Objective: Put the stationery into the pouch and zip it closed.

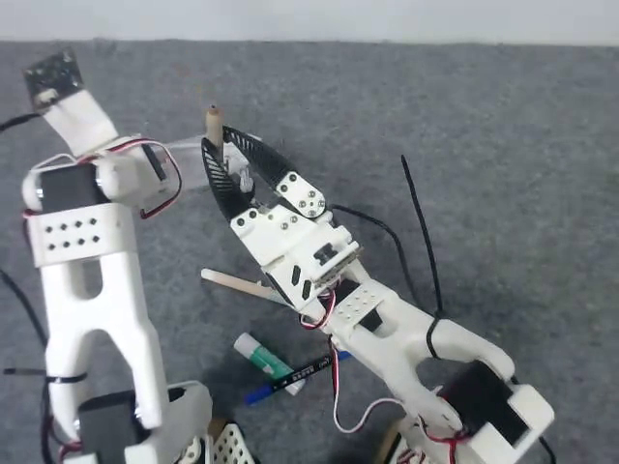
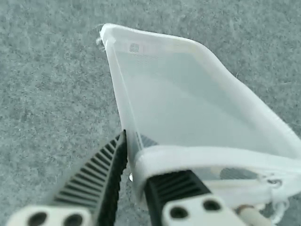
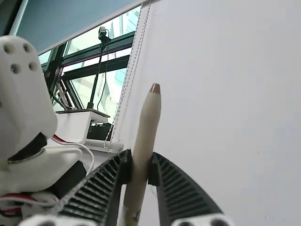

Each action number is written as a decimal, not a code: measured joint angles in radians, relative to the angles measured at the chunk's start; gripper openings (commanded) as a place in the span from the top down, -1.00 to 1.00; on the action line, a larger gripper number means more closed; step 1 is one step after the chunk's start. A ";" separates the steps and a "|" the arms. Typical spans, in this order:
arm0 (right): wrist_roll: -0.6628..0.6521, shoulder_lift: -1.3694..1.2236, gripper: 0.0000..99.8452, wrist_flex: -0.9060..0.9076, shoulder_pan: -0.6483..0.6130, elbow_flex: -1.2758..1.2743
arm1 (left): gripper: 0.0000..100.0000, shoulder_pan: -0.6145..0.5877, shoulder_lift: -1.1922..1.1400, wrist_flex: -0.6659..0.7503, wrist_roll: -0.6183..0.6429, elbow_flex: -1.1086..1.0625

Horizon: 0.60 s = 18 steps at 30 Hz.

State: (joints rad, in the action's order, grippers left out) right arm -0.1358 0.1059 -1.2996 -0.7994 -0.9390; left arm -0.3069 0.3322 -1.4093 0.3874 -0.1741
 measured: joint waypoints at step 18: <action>0.000 0.000 0.99 0.029 -0.009 0.000 | 0.98 0.000 0.000 0.000 0.000 0.000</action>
State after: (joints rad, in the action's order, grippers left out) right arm -0.1358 0.1059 -1.2704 -0.8086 -0.9390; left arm -0.3069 0.3322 -1.4093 0.3874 -0.1741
